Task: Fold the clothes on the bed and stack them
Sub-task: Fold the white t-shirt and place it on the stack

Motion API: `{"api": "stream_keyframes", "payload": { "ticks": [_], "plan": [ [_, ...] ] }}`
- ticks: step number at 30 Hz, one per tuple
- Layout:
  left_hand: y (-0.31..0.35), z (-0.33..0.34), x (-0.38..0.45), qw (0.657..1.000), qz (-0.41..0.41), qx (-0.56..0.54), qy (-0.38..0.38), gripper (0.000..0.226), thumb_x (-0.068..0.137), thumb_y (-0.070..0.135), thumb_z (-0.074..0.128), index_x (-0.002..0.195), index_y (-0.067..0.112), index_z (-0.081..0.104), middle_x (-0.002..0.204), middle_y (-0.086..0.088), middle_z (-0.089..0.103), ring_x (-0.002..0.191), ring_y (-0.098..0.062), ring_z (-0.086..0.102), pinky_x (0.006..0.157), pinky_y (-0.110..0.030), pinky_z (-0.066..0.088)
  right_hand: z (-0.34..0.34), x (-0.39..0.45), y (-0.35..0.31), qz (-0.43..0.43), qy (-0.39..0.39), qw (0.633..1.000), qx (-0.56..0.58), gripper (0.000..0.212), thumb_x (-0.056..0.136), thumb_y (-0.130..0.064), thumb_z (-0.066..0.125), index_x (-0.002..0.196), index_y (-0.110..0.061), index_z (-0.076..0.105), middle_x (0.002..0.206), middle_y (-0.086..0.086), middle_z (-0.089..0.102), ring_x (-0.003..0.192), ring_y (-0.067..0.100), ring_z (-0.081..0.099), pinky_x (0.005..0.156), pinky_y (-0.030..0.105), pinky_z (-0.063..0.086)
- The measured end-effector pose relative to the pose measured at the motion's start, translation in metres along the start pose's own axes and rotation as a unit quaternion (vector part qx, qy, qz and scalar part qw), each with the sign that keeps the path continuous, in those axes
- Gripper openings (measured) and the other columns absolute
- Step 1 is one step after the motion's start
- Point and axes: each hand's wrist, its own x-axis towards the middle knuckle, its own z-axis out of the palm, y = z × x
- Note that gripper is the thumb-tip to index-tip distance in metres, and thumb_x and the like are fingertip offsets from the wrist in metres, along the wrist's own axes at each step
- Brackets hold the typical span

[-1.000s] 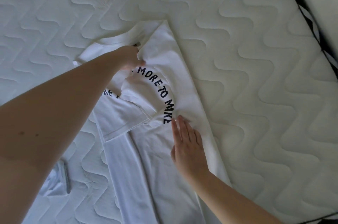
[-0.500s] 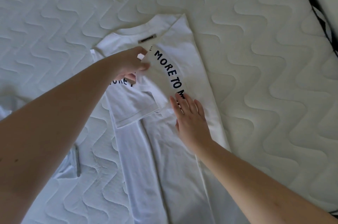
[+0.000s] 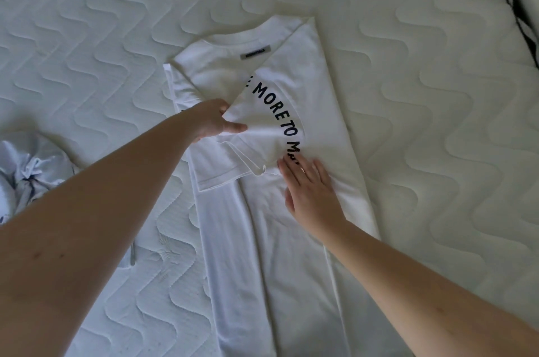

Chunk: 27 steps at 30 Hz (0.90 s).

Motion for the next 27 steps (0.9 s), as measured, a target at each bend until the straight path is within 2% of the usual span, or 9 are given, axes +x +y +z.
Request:
{"api": "stream_keyframes", "payload": {
  "ticks": [3, 5, 8, 10, 12, 17, 19, 22, 27],
  "plan": [
    [-0.011, 0.009, 0.003, 0.998, 0.029, -0.035, 0.037, 0.052, 0.076, 0.027, 0.083, 0.121, 0.019, 0.059, 0.116, 0.000, 0.062, 0.109, -0.022, 0.057, 0.086, -0.031, 0.044, -0.002, -0.002, 0.000, 0.002, 0.033, 0.999, -0.014, 0.060, 0.085, -0.017, 0.060, 0.143, -0.014, 0.045, 0.131, 0.002, 0.058, 0.127, 0.026, 0.049, 0.115, 0.049, 0.027],
    [-0.014, 0.012, 0.004, 0.991, 0.036, -0.090, 0.090, 0.039, 0.081, 0.022, 0.079, 0.116, 0.020, 0.062, 0.103, 0.005, 0.061, 0.099, -0.017, 0.059, 0.077, -0.024, 0.041, -0.003, 0.001, -0.003, 0.002, 0.054, 0.998, -0.012, 0.062, 0.081, -0.017, 0.063, 0.141, -0.017, 0.048, 0.124, 0.002, 0.058, 0.122, 0.026, 0.051, 0.113, 0.050, 0.028],
    [-0.017, 0.014, 0.004, 0.967, 0.052, -0.180, 0.174, 0.020, 0.085, 0.028, 0.073, 0.102, 0.022, 0.064, 0.086, 0.010, 0.060, 0.077, -0.005, 0.055, 0.061, -0.015, 0.040, -0.001, 0.003, -0.008, -0.051, 0.065, 0.997, -0.011, 0.058, 0.081, -0.016, 0.060, 0.139, -0.016, 0.050, 0.136, 0.003, 0.054, 0.130, 0.024, 0.047, 0.115, 0.047, 0.028],
    [-0.016, 0.016, 0.003, 0.955, 0.060, -0.212, 0.198, 0.012, 0.088, 0.028, 0.069, 0.097, 0.023, 0.063, 0.079, 0.011, 0.059, 0.071, -0.005, 0.053, 0.053, -0.010, 0.039, 0.005, -0.001, -0.009, -0.087, 0.054, 0.995, -0.009, 0.055, 0.085, -0.017, 0.056, 0.139, -0.012, 0.050, 0.143, 0.005, 0.050, 0.134, 0.024, 0.044, 0.114, 0.044, 0.031],
    [-0.015, 0.019, 0.003, 0.955, 0.054, -0.199, 0.211, 0.006, 0.091, 0.025, 0.064, 0.097, 0.025, 0.062, 0.076, 0.012, 0.058, 0.072, -0.008, 0.053, 0.053, -0.013, 0.040, 0.010, -0.009, -0.007, -0.095, 0.035, 0.995, -0.009, 0.055, 0.086, -0.018, 0.056, 0.139, -0.010, 0.050, 0.143, 0.006, 0.050, 0.134, 0.023, 0.045, 0.112, 0.042, 0.034],
    [-0.018, 0.025, 0.002, 0.963, 0.065, -0.106, 0.241, 0.010, 0.094, 0.019, 0.056, 0.102, 0.021, 0.062, 0.086, 0.006, 0.063, 0.076, -0.016, 0.055, 0.061, -0.025, 0.041, 0.015, -0.021, -0.005, -0.084, 0.021, 0.996, 0.006, 0.057, 0.077, -0.016, 0.065, 0.133, -0.012, 0.055, 0.136, 0.004, 0.056, 0.125, 0.022, 0.053, 0.109, 0.041, 0.038],
    [-0.019, 0.026, 0.000, 0.962, 0.062, -0.114, 0.242, 0.015, 0.091, 0.032, 0.064, 0.098, 0.019, 0.060, 0.081, 0.007, 0.060, 0.073, -0.013, 0.054, 0.058, -0.022, 0.039, 0.011, -0.017, -0.006, -0.082, 0.046, 0.995, 0.021, 0.055, 0.078, -0.015, 0.062, 0.132, -0.012, 0.054, 0.134, 0.005, 0.055, 0.120, 0.024, 0.053, 0.110, 0.042, 0.034],
    [-0.020, 0.027, -0.003, 0.975, 0.024, -0.078, 0.205, 0.039, 0.080, 0.052, 0.073, 0.087, 0.018, 0.056, 0.074, 0.007, 0.055, 0.070, -0.005, 0.047, 0.059, -0.025, 0.035, 0.005, -0.011, -0.008, -0.030, 0.057, 0.997, 0.038, 0.057, 0.085, -0.018, 0.053, 0.142, -0.014, 0.046, 0.149, 0.006, 0.042, 0.132, 0.024, 0.043, 0.115, 0.045, 0.028],
    [-0.022, 0.034, -0.010, 0.985, 0.035, -0.102, 0.136, 0.042, 0.078, 0.027, 0.080, 0.109, 0.019, 0.052, 0.100, 0.002, 0.058, 0.088, -0.019, 0.055, 0.073, -0.029, 0.042, 0.007, -0.012, 0.000, -0.011, -0.028, 0.999, 0.014, 0.061, 0.093, -0.023, 0.049, 0.151, -0.015, 0.032, 0.159, 0.007, 0.024, 0.148, 0.025, 0.020, 0.120, 0.046, 0.015]
  ]
}}
